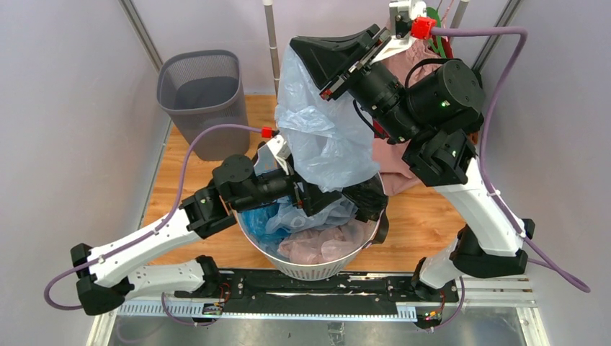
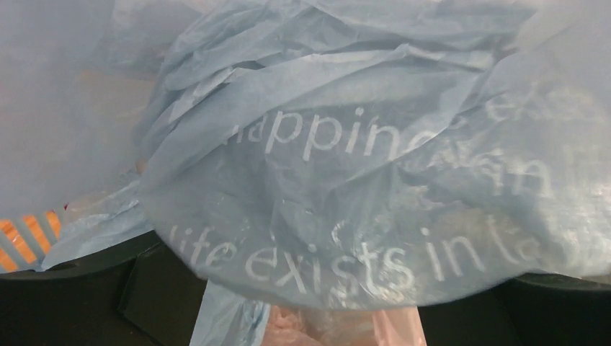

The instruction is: Put the trash bags into the trash bin

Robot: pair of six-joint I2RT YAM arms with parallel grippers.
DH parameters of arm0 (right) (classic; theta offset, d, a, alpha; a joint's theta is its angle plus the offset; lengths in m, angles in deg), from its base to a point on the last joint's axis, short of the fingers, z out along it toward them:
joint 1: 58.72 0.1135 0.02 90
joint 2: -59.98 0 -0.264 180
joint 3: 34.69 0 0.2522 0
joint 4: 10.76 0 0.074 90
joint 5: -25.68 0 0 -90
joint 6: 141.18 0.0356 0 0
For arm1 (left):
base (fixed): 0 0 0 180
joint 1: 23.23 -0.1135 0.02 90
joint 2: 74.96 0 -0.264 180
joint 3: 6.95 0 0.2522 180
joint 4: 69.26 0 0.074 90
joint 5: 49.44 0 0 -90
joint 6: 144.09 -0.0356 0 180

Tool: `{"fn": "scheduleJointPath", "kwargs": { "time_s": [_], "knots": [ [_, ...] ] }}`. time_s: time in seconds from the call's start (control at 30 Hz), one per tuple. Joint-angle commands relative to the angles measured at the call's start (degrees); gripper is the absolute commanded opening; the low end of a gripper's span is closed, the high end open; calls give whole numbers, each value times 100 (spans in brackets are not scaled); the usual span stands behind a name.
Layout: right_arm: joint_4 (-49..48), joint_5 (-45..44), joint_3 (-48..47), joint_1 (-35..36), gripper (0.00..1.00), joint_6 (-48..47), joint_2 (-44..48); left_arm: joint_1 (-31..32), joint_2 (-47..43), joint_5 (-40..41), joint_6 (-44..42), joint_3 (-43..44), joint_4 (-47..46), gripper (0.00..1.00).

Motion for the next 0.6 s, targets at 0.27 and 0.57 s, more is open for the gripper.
{"fn": "scheduleJointPath", "kwargs": {
  "time_s": [0.27, 0.57],
  "knots": [
    [-511, 202, 674, -67, 0, 362, 480, 209, 191, 981, -513, 338, -109, 78],
    [-378, 138, 1033, -66, 0, 101, 1088, 203, -330, 1705, -809, 277, 898, 10]
  ]
}}
